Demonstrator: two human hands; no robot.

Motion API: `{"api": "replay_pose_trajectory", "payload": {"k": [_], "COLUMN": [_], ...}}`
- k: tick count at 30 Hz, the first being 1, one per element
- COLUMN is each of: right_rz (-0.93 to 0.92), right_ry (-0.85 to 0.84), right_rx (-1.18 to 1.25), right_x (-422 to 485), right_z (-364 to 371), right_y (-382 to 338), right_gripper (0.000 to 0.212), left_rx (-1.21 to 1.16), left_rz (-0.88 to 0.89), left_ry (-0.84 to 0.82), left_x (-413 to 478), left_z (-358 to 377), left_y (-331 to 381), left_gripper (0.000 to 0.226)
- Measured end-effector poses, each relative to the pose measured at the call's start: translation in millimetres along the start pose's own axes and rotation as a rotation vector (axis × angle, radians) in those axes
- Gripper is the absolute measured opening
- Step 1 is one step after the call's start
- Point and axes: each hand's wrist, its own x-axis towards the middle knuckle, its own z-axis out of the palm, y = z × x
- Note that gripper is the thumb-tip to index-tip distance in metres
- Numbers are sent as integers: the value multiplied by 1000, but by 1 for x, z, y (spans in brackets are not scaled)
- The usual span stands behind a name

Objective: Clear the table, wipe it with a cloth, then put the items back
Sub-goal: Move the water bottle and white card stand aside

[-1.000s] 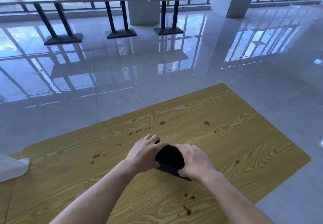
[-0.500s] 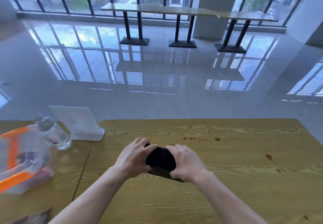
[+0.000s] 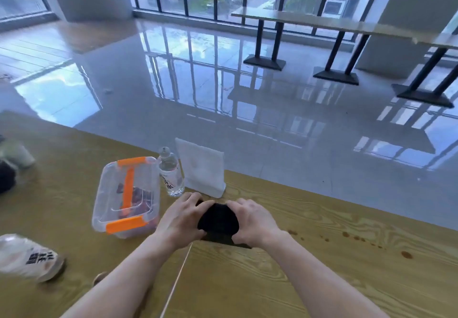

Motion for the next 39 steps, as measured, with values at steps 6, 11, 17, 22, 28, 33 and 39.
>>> {"api": "replay_pose_trajectory", "payload": {"k": [6, 11, 17, 22, 28, 33, 39], "right_rz": [-50, -53, -38, -34, -26, -27, -42], "right_ry": [-39, -49, -79, -76, -75, -89, -8], "right_rx": [-8, -14, -23, -10, 2, 16, 63], "right_x": [52, 72, 79, 81, 81, 79, 69], "right_z": [5, 12, 20, 22, 28, 24, 22], "right_y": [-27, -34, -31, -25, -23, -23, -20], "right_gripper": [63, 67, 76, 85, 86, 86, 82], "left_rx": [3, 4, -4, -4, -17, 4, -22], "left_rz": [-77, -98, -101, -113, -120, -133, -138], "left_ry": [-23, -32, -71, -87, -47, -39, 36], "left_x": [5, 9, 16, 21, 17, 13, -4], "left_z": [5, 9, 18, 22, 28, 29, 28], "left_y": [-49, -66, -71, -71, -69, -68, -60], "left_gripper": [79, 79, 80, 81, 81, 80, 76]}}
